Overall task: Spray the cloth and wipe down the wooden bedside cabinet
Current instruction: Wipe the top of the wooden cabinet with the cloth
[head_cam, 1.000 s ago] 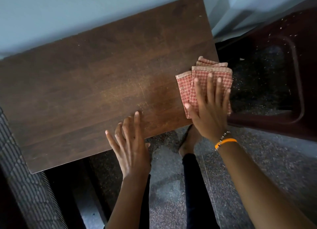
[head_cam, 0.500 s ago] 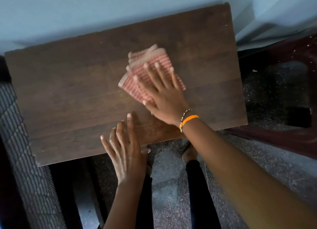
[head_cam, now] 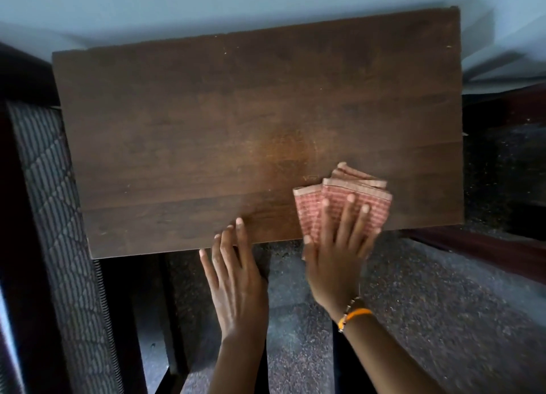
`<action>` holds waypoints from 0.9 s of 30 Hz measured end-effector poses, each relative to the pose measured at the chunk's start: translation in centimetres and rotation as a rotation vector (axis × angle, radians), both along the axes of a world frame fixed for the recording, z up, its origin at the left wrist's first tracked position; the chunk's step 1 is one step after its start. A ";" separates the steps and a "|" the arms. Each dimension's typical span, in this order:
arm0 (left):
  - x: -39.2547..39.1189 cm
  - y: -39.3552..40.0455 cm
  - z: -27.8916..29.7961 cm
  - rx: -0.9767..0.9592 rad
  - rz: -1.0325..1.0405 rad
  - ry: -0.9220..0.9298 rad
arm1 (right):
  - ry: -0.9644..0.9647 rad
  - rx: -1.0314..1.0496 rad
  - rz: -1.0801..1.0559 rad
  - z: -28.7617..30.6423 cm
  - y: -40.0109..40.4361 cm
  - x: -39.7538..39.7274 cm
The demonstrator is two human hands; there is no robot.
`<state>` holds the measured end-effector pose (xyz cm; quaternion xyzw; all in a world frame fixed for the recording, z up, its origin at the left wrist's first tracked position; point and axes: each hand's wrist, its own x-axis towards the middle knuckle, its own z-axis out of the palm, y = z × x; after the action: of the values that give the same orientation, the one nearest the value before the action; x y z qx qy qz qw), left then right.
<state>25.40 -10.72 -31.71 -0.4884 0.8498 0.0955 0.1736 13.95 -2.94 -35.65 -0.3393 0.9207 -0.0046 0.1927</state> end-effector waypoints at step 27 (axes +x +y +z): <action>9.1 -4.9 0.3 0.077 0.099 0.104 | 0.060 -0.136 1.067 -0.5 -15.3 -2.5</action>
<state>34.51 -15.60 -31.40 -0.5172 0.8282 0.1618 0.1428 11.42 -18.27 -36.16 -0.7717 0.6230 0.0441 0.1195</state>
